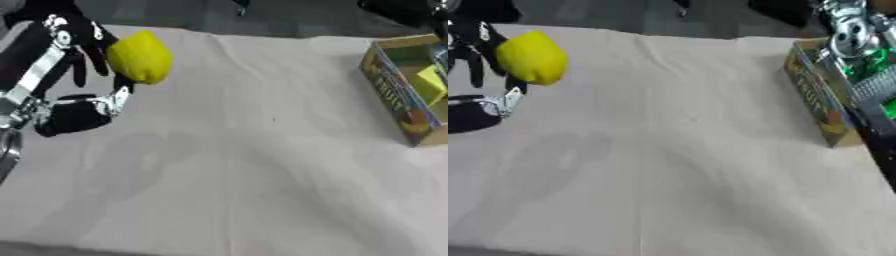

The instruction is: Pick up the objects with one hand, pass them to the other hand, and then place them into the box on the other side of the table.

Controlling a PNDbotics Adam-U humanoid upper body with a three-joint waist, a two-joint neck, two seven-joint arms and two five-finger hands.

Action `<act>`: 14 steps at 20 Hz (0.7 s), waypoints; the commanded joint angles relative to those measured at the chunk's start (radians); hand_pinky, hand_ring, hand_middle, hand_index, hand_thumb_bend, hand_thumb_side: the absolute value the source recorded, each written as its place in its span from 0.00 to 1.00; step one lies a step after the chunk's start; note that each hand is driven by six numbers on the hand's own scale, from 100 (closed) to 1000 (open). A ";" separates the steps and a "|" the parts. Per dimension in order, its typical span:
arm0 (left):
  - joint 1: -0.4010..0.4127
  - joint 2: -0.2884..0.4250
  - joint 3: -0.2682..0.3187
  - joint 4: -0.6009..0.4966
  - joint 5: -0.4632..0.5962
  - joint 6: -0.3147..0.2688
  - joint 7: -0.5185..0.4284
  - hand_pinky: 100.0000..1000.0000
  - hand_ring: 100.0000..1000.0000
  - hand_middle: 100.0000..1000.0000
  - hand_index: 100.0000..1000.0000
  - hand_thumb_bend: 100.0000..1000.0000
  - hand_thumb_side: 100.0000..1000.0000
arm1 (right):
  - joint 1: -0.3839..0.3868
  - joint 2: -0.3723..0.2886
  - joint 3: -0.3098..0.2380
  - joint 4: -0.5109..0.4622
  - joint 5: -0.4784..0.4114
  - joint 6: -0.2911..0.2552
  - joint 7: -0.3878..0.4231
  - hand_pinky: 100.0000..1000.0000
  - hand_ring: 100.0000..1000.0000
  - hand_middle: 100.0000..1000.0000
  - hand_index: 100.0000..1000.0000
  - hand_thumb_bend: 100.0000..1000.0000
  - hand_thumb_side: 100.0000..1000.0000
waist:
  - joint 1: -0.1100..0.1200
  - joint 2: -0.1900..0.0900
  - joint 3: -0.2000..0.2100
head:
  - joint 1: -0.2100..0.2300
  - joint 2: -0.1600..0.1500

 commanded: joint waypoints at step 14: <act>-0.031 -0.008 -0.013 -0.014 0.013 -0.011 -0.017 0.20 0.39 0.41 0.51 0.00 0.00 | 0.062 -0.056 0.070 -0.021 -0.014 -0.170 0.204 0.80 0.76 0.75 0.80 0.04 0.32 | 0.001 -0.019 -0.003 | -0.074 -0.012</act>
